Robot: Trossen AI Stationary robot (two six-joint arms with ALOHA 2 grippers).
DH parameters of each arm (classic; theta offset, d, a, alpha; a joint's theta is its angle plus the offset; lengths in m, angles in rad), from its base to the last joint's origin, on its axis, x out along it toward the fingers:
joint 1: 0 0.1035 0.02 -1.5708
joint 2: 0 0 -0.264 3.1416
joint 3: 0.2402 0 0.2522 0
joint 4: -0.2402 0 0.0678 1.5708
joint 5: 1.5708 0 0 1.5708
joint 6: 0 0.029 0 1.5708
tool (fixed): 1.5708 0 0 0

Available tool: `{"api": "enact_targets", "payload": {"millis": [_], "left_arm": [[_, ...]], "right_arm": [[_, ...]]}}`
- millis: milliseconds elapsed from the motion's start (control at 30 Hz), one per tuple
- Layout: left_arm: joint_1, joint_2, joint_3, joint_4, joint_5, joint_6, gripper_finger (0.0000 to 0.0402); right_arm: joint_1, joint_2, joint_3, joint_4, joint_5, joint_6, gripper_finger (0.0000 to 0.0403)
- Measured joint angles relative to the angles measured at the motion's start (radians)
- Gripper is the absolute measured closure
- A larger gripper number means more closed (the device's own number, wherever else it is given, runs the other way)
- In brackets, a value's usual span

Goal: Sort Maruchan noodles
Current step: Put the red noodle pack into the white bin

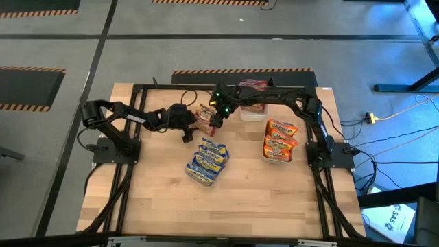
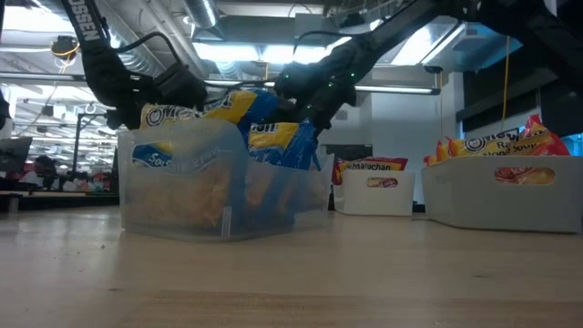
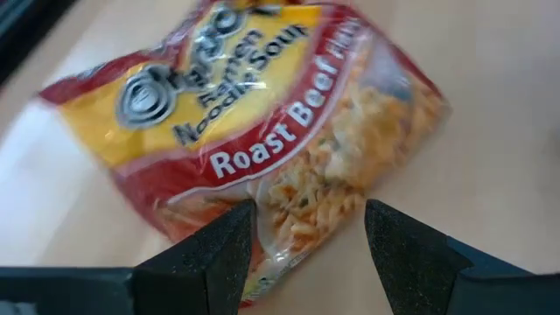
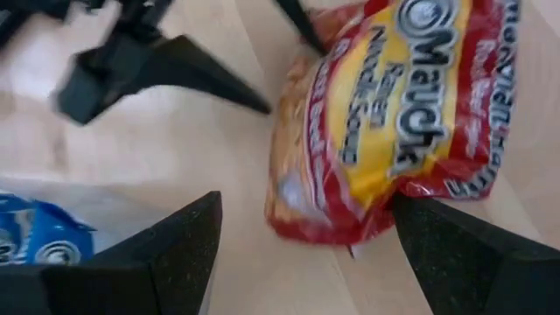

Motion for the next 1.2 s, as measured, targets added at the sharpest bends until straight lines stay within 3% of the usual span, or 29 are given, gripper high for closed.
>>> {"api": "enact_targets", "payload": {"millis": [200,333,567,767,1067,1200], "left_arm": [[-0.055,0.0,0.0,-0.014,0.04,-0.035,0.019],[-0.087,-0.053,0.001,-0.12,-0.015,-0.098,0.019],[-0.1,-0.277,0.0,-0.302,-0.104,-0.211,0.019],[-0.071,-0.425,0.001,-0.295,-0.18,-0.212,0.019],[0.157,-0.371,0.001,-0.229,-0.011,-0.206,0.0187],[0.271,-0.289,0.001,-0.183,0.135,-0.273,0.0187]], "right_arm": [[0.027,0.023,0.001,0.075,0.034,0.022,0.0087],[0.039,0.027,0.001,0.066,0.023,-0.01,0.0087],[0.058,0.027,0.001,0.069,0.017,-0.068,0.0087],[0.061,0.027,0.001,0.069,0.055,-0.101,0.0087],[0.062,0.027,0.001,0.071,0.047,-0.163,0.0087],[0.062,0.027,0.001,0.078,0.047,-0.17,0.0087]]}}
